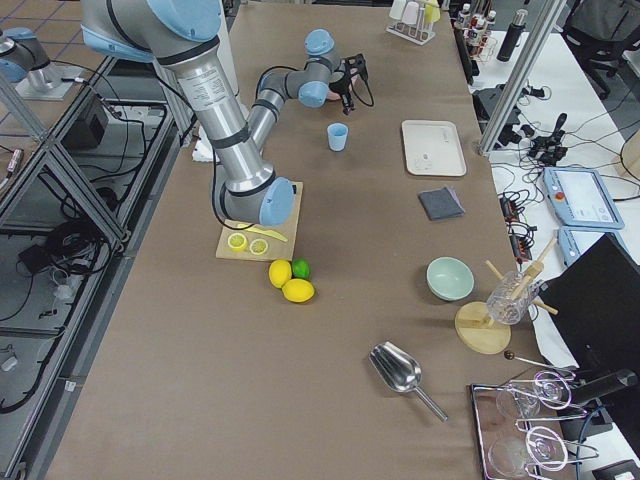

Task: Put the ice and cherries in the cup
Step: 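Carry the cherries with the right gripper over the light-blue cup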

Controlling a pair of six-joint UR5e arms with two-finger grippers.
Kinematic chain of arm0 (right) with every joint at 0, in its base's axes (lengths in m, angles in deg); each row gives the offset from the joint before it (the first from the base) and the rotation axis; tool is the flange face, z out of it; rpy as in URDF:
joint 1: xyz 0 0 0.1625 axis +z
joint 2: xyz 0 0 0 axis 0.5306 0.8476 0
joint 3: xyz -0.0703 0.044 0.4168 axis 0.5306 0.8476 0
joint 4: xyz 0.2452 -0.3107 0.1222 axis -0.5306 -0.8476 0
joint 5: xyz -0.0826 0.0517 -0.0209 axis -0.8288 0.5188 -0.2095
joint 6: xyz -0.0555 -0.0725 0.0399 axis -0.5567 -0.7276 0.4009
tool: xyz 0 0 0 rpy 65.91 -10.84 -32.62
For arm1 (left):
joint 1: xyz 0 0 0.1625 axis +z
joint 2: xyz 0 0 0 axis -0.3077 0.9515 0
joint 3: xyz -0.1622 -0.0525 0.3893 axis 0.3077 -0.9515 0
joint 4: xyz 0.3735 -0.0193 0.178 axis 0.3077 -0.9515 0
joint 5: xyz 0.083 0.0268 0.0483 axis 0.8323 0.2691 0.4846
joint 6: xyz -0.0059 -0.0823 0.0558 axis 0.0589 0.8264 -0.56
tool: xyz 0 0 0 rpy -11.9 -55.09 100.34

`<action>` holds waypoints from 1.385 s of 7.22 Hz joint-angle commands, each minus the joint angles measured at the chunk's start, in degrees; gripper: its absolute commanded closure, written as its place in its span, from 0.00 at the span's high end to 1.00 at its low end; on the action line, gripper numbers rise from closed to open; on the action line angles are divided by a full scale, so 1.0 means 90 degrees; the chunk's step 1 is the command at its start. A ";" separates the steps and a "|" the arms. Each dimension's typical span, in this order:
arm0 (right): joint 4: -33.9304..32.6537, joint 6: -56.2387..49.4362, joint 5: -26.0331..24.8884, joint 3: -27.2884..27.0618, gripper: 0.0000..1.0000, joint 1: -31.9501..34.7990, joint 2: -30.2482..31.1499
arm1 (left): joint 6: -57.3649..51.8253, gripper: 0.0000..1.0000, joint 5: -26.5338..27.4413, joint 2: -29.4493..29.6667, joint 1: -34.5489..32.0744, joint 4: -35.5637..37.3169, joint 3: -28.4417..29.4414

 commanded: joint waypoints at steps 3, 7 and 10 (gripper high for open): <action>-0.0033 -0.0008 -0.0286 0.0021 0.00 -0.0227 0.0086 | -0.0017 0.99 -0.0002 -0.0010 -0.0004 0.0000 0.0030; -0.0073 -0.0047 -0.0491 0.0041 0.00 -0.0334 0.0301 | -0.0008 0.99 -0.0002 0.0000 -0.0004 0.0000 0.0039; 0.0005 0.0031 -0.0666 0.0041 0.72 -0.0364 0.0262 | -0.0008 0.99 -0.0002 0.0000 0.0005 0.0000 0.0049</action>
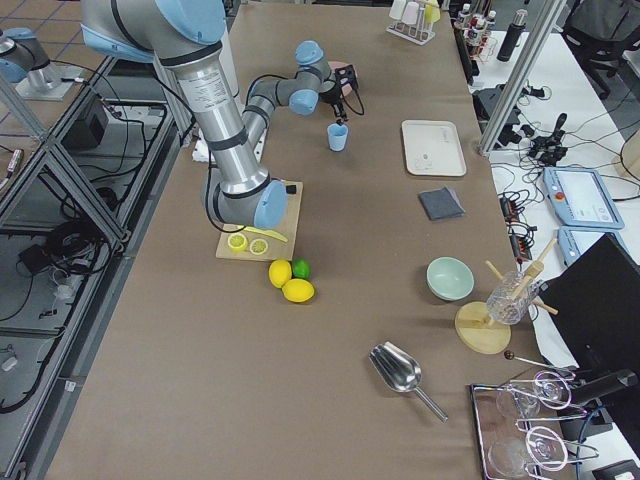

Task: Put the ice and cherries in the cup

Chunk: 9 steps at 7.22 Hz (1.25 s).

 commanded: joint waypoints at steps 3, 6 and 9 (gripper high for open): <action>0.0056 0.0030 -0.0094 -0.0038 0.99 -0.0040 -0.0018 | 0.0000 0.99 0.0000 0.0004 0.0001 0.0000 0.0021; -0.0428 -0.0087 0.0990 -0.0116 0.99 0.0745 0.0127 | -0.0019 0.99 0.0010 0.0004 0.0001 0.0010 0.0021; -0.2420 -0.2482 0.3672 -0.0778 0.99 0.2838 0.0749 | 0.0039 0.99 0.0281 0.0072 0.0069 0.0175 0.0089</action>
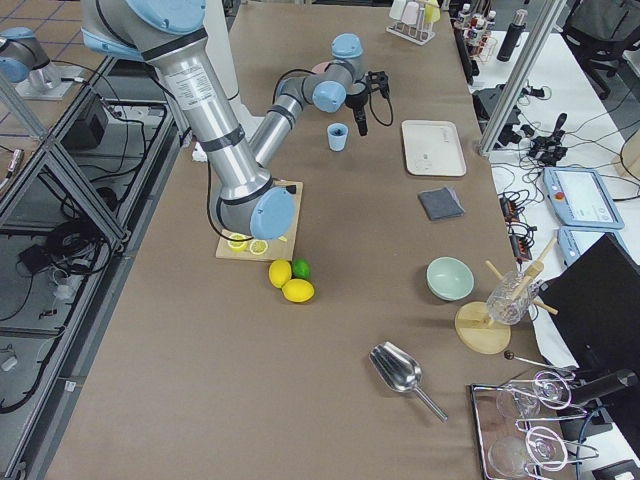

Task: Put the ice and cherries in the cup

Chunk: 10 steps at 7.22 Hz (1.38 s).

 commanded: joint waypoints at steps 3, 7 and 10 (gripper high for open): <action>-0.0814 -0.3166 -0.0689 -0.1315 1.00 0.1031 0.2141 | 0.0015 0.99 0.0361 0.0577 0.0038 0.2413 -0.0003; -0.0746 -0.5468 0.0447 -0.0970 1.00 0.3165 0.4015 | 0.1578 0.99 0.0343 0.0538 -0.0030 0.2782 -0.0129; -0.0755 -0.7754 0.0584 0.0484 1.00 0.4797 0.4138 | 0.1558 0.99 0.0353 0.0539 -0.0011 0.2666 -0.0159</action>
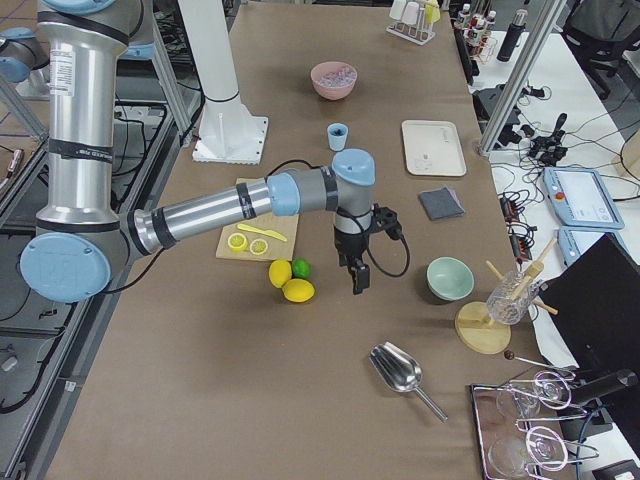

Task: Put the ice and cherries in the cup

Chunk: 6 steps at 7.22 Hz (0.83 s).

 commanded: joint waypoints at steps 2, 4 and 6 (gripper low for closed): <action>-0.0010 -0.1084 0.0283 0.0816 1.00 0.1151 0.0093 | 0.0004 0.99 -0.0001 -0.0004 0.0040 -0.0156 0.0002; -0.0039 -0.1007 0.0776 0.1195 1.00 0.1501 0.0113 | 0.0004 0.99 0.0028 -0.0043 0.0069 -0.0380 0.0041; 0.0009 -0.1016 0.1045 0.1675 1.00 0.1651 0.0074 | 0.0004 0.99 0.0019 -0.0053 0.0079 -0.0391 0.0032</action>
